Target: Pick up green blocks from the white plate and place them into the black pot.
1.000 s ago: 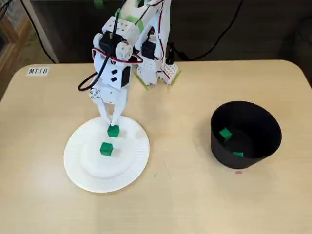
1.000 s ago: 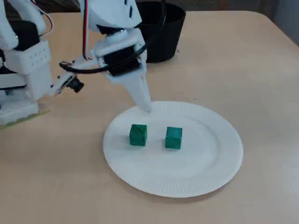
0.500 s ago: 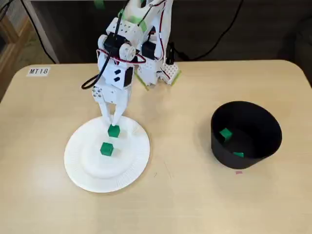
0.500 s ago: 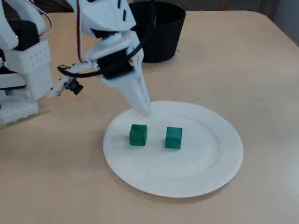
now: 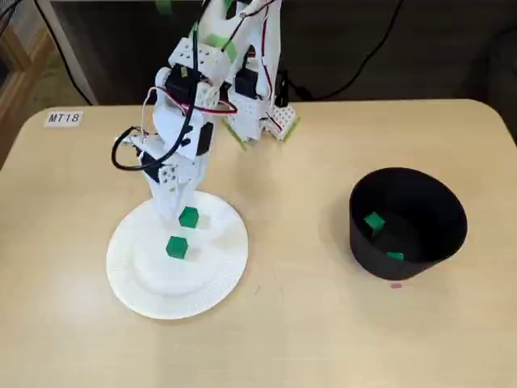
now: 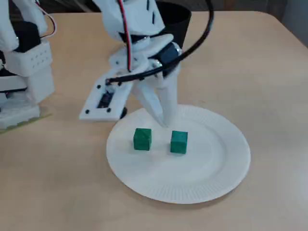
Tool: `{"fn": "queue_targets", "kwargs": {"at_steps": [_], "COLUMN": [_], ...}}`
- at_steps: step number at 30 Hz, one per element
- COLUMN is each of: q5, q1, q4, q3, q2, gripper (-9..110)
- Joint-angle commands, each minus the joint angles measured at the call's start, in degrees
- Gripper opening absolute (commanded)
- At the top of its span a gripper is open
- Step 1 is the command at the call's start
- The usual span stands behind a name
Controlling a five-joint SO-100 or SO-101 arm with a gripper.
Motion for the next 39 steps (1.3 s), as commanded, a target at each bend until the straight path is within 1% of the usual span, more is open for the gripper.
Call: {"fn": "queue_targets", "kwargs": {"at_steps": [1,3,6,9,15,24,31,39], "q5": [-3.52,-3.52,-4.66,-5.63,-5.36,-5.71,-6.50,-8.44], "q1": [-0.18,-0.53,-1.41,-2.20,-4.13,-3.78,-3.52,-3.43], "q4": [2.55,4.57,10.81,15.73,16.70,18.28,24.61,32.78], "q3": [-4.92,-6.42,-12.57,-19.51,-27.16,-29.09,-34.89,-42.10], "q2": [-1.49,-3.52,-9.14,-14.85,-21.88,-26.37,-30.76,-29.27], "gripper": [6,7,15,19,20,22,20,20]}}
